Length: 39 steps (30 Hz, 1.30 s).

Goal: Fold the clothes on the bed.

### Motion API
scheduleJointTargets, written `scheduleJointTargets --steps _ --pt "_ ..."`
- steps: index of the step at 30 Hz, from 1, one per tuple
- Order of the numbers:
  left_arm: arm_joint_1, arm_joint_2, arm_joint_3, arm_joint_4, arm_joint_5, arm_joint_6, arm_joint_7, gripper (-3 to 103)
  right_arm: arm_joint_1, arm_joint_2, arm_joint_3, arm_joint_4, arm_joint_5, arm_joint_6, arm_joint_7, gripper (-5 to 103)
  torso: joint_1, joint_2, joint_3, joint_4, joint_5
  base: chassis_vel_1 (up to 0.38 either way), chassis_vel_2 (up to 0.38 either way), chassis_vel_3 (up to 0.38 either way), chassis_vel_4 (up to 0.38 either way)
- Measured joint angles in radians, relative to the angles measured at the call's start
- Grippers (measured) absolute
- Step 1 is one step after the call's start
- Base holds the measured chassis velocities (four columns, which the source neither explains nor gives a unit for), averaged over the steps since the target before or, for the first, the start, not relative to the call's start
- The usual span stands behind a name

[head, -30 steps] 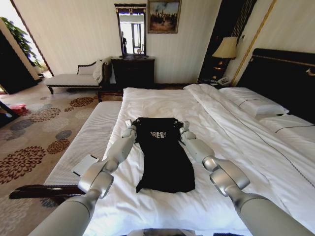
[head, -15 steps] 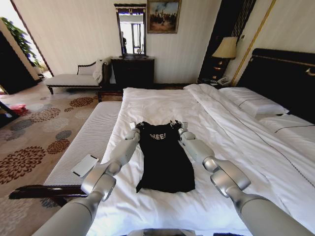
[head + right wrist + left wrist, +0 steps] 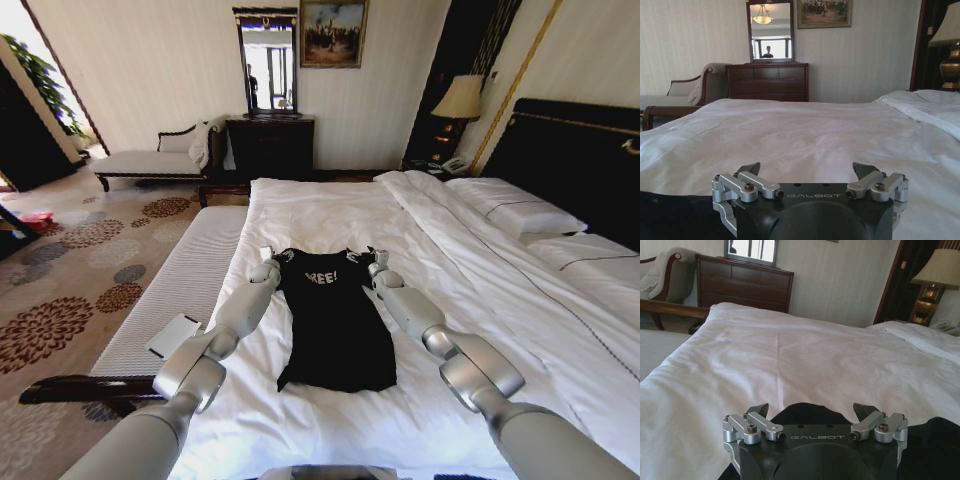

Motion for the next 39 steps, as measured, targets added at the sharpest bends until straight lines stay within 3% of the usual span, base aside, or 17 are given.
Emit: scheduleJointTargets --steps 1,2,6,10,15,19,20,23,26,28,29,31,36,39 --pt "0.000 0.000 0.000 0.000 0.000 0.000 0.000 91 0.000 0.000 0.000 0.000 0.000 0.000 0.000 100 0.000 0.000 0.000 0.0000 0.0000 0.000 0.000 0.000 0.000" --pt "0.018 0.028 0.022 -0.063 -0.017 0.007 -0.016 98 -0.012 -0.025 -0.001 0.036 0.019 -0.006 0.011 100 0.000 0.000 0.000 0.0006 0.0004 0.000 0.000 0.000 0.000" --pt "0.053 0.093 0.053 -0.180 -0.037 0.015 -0.062 100 -0.064 -0.099 0.000 0.149 0.069 -0.030 0.040 100 0.000 0.000 0.000 0.0017 0.0003 0.000 0.000 0.000 0.000" --pt "0.141 0.246 0.093 -0.404 -0.082 0.032 -0.123 100 -0.206 -0.223 0.046 0.385 0.120 -0.071 0.078 100 0.000 0.000 0.000 0.0012 0.0003 0.000 0.000 0.000 0.000" --pt "0.217 0.347 0.104 -0.568 -0.106 0.038 -0.141 100 -0.301 -0.292 0.110 0.558 0.118 -0.089 0.104 100 0.000 0.000 0.000 0.0018 0.0001 0.000 0.000 0.000 0.000" --pt "0.341 0.485 0.063 -0.791 -0.144 0.043 -0.153 100 -0.500 -0.387 0.277 0.785 0.120 -0.127 0.145 100 0.000 0.000 0.000 0.0017 -0.0001 0.000 0.000 0.000 0.000" --pt "0.341 0.485 0.063 -0.791 -0.144 0.043 -0.153 100 -0.500 -0.387 0.277 0.785 0.120 -0.127 0.145 100 0.000 0.000 0.000 0.0017 -0.0001 0.000 0.000 0.000 0.000" --pt "0.439 0.569 0.001 -0.915 -0.149 0.045 -0.153 100 -0.679 -0.422 0.415 0.911 0.126 -0.134 0.156 100 0.000 0.000 0.000 0.0004 0.0003 0.000 0.000 0.000 0.000" --pt "0.529 0.622 -0.054 -0.995 -0.142 0.046 -0.148 100 -0.771 -0.428 0.482 0.978 0.126 -0.130 0.160 100 0.000 0.000 0.000 0.0002 0.0001 0.000 0.000 0.000 0.000" --pt "0.663 0.673 -0.144 -1.088 -0.127 0.044 -0.140 100 -0.855 -0.420 0.526 1.045 0.128 -0.124 0.161 100 0.000 0.000 0.000 0.0016 0.0002 0.000 0.000 0.000 0.000" --pt "0.663 0.673 -0.144 -1.088 -0.127 0.044 -0.140 100 -0.855 -0.420 0.526 1.045 0.128 -0.124 0.161 100 0.000 0.000 0.000 0.0016 0.0002 0.000 0.000 0.000 0.000" --pt "0.773 0.704 -0.215 -1.149 -0.106 0.037 -0.128 100 -0.952 -0.402 0.585 1.121 0.145 -0.132 0.168 100 0.000 0.000 0.000 0.0028 0.0001 0.000 0.000 0.000 0.000" --pt "0.958 0.716 -0.345 -1.244 -0.065 0.025 -0.106 100 -1.185 -0.366 0.723 1.274 0.155 -0.155 0.148 100 0.000 0.000 0.000 0.0008 -0.0001 0.000 0.000 0.000 0.000" --pt "1.068 0.697 -0.403 -1.311 -0.061 0.026 -0.100 100 -1.322 -0.343 0.809 1.373 0.180 -0.167 0.121 100 0.000 0.000 0.000 0.0016 0.0002 0.000 0.000 0.000 0.000"
